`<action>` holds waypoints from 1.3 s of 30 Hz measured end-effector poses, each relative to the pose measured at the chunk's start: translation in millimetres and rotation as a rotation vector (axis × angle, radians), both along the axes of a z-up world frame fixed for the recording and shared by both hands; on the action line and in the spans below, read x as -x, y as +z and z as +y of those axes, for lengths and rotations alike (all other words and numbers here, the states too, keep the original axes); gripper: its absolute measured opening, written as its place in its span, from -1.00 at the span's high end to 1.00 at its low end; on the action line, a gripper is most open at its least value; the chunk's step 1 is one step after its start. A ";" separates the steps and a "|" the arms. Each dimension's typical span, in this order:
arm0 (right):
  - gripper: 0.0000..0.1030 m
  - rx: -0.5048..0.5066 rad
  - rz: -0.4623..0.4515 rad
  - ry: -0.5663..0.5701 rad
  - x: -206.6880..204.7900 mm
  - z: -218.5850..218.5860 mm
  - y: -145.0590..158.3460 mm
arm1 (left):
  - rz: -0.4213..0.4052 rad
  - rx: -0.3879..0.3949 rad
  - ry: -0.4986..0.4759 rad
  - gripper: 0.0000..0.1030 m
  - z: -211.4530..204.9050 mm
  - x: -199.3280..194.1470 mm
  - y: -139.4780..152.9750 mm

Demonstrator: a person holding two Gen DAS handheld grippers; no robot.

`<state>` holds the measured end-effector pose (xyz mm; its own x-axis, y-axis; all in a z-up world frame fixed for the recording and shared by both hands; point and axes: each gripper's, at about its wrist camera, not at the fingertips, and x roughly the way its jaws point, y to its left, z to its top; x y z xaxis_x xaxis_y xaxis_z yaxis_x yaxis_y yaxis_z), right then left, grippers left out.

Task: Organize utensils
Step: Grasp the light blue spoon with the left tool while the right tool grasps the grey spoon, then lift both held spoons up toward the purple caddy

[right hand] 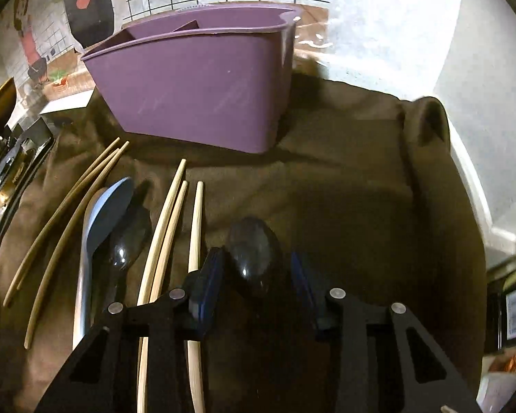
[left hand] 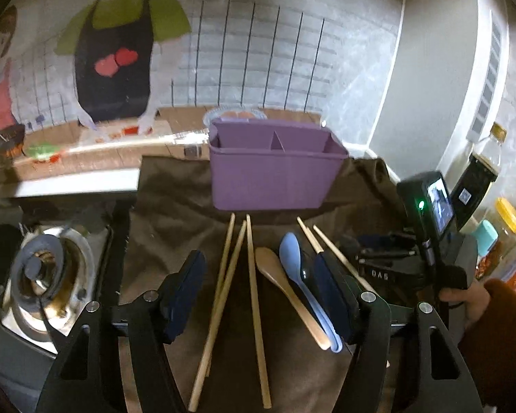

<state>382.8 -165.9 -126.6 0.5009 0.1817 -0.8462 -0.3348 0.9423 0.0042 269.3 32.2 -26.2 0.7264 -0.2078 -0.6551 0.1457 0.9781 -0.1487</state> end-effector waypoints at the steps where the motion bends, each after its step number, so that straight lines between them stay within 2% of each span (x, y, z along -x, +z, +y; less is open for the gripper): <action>1: 0.30 -0.003 -0.001 -0.005 0.4 -0.9 0.3 | 0.021 0.024 -0.018 -0.29 -2.3 -3.9 -4.3; 2: 0.43 -0.007 -0.003 -0.014 1.3 -2.7 1.6 | 0.031 0.031 -0.033 -0.29 -5.4 -7.0 -7.5; 5: 0.43 -0.052 -0.040 -0.048 10.3 -14.3 17.0 | 0.056 0.021 -0.051 -0.28 -18.7 -18.6 -19.4; 9: 0.43 -0.110 -0.123 -0.086 28.9 -30.0 50.6 | 0.131 0.079 -0.071 -0.09 -32.3 -40.9 -35.8; 12: 0.43 -0.158 -0.160 -0.111 41.6 -40.4 68.8 | 0.158 0.080 -0.049 -0.06 -42.3 -56.6 -46.5; 14: 0.43 -0.179 -0.178 -0.125 48.8 -44.4 76.3 | 0.157 0.064 -0.023 0.08 -47.4 -64.1 -52.0; 15: 0.43 -0.183 -0.188 -0.133 53.4 -47.0 79.2 | 0.155 0.056 -0.012 0.15 -49.4 -66.6 -54.1; 20: 0.43 -0.194 -0.205 -0.156 66.6 -52.9 85.5 | 0.174 -0.004 0.006 0.22 -61.2 -81.1 -66.7; 22: 0.43 -0.202 -0.214 -0.162 71.7 -55.5 88.6 | 0.172 -0.016 0.025 0.32 -62.0 -86.0 -69.3; 24: 0.43 -0.209 -0.218 -0.165 75.0 -54.8 90.5 | 0.174 -0.026 0.040 0.46 -61.8 -90.1 -71.9; 28: 0.43 -0.212 -0.229 -0.166 79.8 -52.8 92.4 | 0.193 -0.016 0.051 0.55 -60.5 -94.6 -76.1; 30: 0.42 -0.209 -0.236 -0.170 81.9 -52.2 93.2 | 0.196 -0.018 0.047 0.69 -60.8 -95.7 -77.3; 34: 0.42 -0.224 -0.232 -0.172 84.5 -52.1 94.3 | 0.187 -0.010 0.035 0.76 -58.5 -92.0 -76.0; 39: 0.42 -0.223 -0.241 -0.174 88.2 -48.5 101.4 | 0.094 0.023 0.006 0.82 -47.0 -71.3 -51.7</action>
